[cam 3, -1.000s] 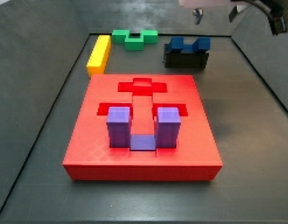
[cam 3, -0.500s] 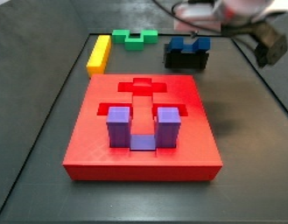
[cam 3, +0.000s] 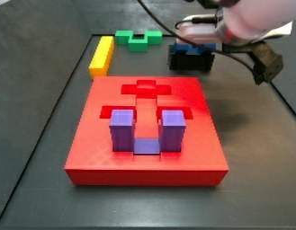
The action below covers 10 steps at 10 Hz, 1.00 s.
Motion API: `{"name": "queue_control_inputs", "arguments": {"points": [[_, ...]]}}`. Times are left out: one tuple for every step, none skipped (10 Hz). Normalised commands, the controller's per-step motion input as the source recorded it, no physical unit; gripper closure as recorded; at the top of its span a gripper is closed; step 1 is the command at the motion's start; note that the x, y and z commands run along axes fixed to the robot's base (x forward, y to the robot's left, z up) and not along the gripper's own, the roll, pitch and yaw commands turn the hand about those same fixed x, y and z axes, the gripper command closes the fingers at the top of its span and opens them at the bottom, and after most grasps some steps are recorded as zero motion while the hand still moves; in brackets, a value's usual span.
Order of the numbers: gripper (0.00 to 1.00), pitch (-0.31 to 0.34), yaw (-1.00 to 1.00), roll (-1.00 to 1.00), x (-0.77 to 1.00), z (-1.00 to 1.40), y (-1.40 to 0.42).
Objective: Pick up the blue object. Move up. Place the blue object on the fixture. Regrasp the blue object. Move to above the board. Insert the blue object.
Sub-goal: Regrasp the blue object.
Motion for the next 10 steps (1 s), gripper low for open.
{"name": "queue_control_inputs", "arguments": {"points": [[0.00,0.137,0.17,0.00,0.41,-0.16,0.00],[0.00,0.000,0.00,-0.01,0.00,0.00,0.00],[0.00,0.000,0.00,-0.06,-0.02,-0.05,0.00],[1.00,0.000,0.00,0.00,0.00,0.00,0.00],[1.00,0.000,0.00,0.00,0.00,0.00,0.00],[1.00,0.000,0.00,0.00,0.00,0.00,0.00],[1.00,0.000,0.00,0.00,0.00,0.00,0.00],[1.00,0.000,0.00,0.00,0.00,0.00,0.00],[1.00,0.000,0.00,0.00,0.00,0.00,0.00],[1.00,0.000,0.00,0.00,0.00,0.00,0.00]]}}
